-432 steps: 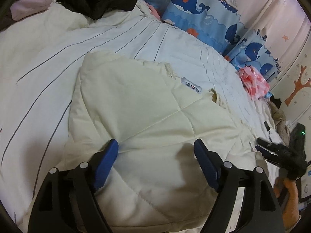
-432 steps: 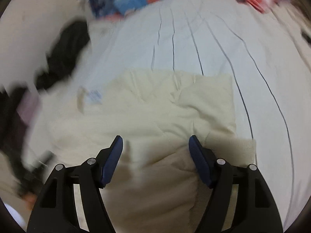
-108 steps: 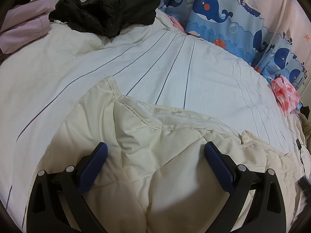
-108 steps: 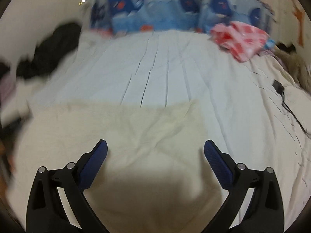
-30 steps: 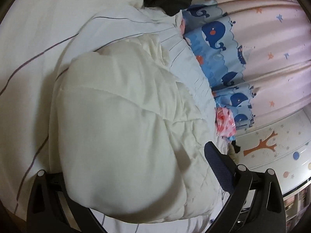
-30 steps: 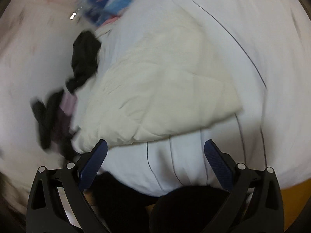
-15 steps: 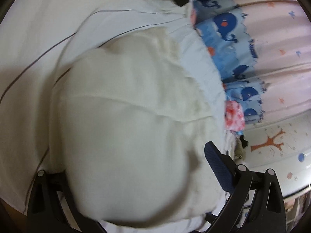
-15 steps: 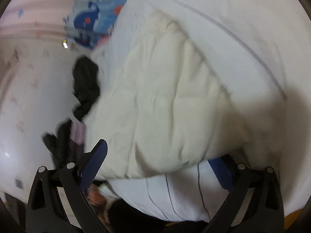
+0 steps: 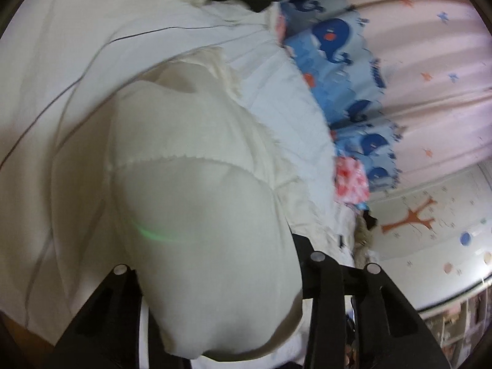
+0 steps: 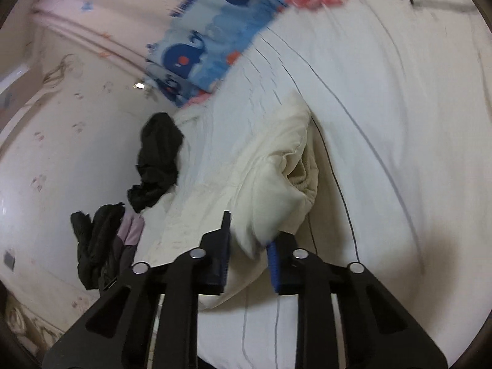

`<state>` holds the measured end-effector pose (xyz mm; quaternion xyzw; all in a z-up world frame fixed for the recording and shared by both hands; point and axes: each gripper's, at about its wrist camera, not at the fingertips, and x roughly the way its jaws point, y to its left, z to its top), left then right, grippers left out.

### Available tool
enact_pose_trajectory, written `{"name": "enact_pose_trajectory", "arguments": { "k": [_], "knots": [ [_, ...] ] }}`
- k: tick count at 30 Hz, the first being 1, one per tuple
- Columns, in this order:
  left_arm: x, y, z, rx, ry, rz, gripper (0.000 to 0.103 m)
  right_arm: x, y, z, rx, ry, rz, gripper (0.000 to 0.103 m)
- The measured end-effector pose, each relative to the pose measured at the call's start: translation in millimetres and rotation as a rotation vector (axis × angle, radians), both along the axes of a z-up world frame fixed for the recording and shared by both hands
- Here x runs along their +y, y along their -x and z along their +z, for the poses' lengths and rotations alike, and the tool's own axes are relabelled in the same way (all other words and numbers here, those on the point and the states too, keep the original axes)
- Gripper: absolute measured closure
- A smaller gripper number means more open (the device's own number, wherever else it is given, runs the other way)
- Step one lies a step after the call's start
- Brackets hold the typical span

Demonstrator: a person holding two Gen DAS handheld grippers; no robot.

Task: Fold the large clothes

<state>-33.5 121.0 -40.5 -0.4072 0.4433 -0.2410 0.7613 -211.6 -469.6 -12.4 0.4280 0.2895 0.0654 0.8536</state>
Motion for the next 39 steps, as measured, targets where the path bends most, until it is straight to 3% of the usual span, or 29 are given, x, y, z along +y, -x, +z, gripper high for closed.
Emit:
{"name": "enact_pose_trajectory", "arguments": {
  "k": [2,3,6,7,10,13,15,16,17,19,26,27,29,31,35,39],
  "knots": [
    [-3,19,9,-0.044,0.008,-0.03,0.065,-4,33,22,-0.063,0.034,-0.011,0.101],
    [-5,29,10,-0.056,-0.006,-0.036,0.065,-5,49,25,-0.071,0.048,-0.026,0.101],
    [-16,39,-16,-0.005,-0.081,-0.037,0.059,-10,69,2,0.063,0.113,-0.034,0.101],
    [-14,38,-28,0.029,-0.089,-0.021,0.05,-16,79,-13,0.115,0.118,-0.059,0.101],
    [3,35,-53,0.121,0.011,0.032,0.034,-21,97,-10,0.104,0.152,-0.095,0.1],
    [5,33,-46,0.097,-0.025,0.081,0.028,-16,84,-11,0.088,0.012,-0.005,0.099],
    [3,31,-42,0.091,-0.006,0.088,0.028,-9,63,-29,0.125,-0.122,0.092,0.087],
    [1,30,-41,0.089,-0.006,0.092,0.028,-6,54,-38,0.162,-0.152,0.102,0.068],
    [0,29,-39,0.086,-0.01,0.096,0.027,-3,45,-49,0.196,-0.165,0.102,0.055],
    [2,28,-37,0.09,-0.012,0.098,0.025,-2,31,-62,0.208,-0.178,0.089,0.045],
    [5,24,-43,0.114,-0.013,0.108,0.023,-18,-23,-92,0.208,-0.248,-0.003,0.042],
    [5,24,-44,0.116,-0.013,0.113,0.023,-18,-30,-94,0.201,-0.245,-0.003,0.043],
    [5,23,-47,0.123,-0.011,0.126,0.023,-18,-40,-95,0.151,-0.236,-0.012,0.059],
    [6,23,-46,0.113,0.007,0.139,0.023,-16,-45,-95,0.114,-0.234,-0.018,0.066],
    [7,26,-42,0.079,0.049,0.153,0.051,-12,-33,-80,0.044,-0.225,-0.013,0.075],
    [7,32,-27,0.02,0.082,0.108,0.059,-3,5,-30,-0.047,-0.165,0.009,0.076]
  ]
}}
